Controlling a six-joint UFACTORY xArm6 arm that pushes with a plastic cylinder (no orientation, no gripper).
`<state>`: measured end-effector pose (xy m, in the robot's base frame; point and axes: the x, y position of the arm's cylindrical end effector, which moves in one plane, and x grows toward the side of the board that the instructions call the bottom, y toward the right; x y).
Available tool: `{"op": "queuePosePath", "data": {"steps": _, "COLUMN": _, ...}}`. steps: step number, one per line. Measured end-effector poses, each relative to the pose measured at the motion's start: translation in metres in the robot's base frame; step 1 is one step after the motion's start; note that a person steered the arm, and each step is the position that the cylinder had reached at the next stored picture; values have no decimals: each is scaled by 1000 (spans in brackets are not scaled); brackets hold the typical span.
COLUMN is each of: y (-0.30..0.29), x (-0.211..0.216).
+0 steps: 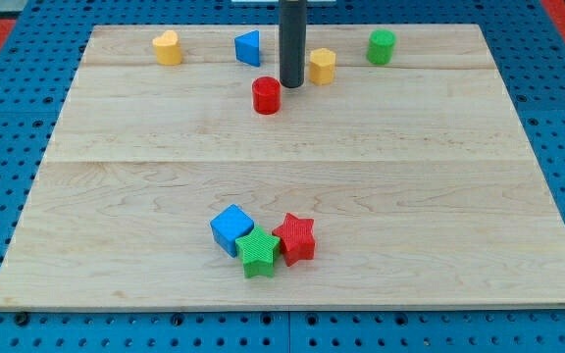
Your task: Move the red star bottom left to the red circle
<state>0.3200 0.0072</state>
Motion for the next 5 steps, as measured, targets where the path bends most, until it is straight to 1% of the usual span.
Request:
{"op": "queuePosePath", "data": {"steps": 1, "y": 6, "x": 35}}
{"op": "queuePosePath", "data": {"steps": 3, "y": -18, "x": 41}}
{"op": "queuePosePath", "data": {"steps": 4, "y": 33, "x": 112}}
{"op": "queuePosePath", "data": {"steps": 5, "y": 109, "x": 184}}
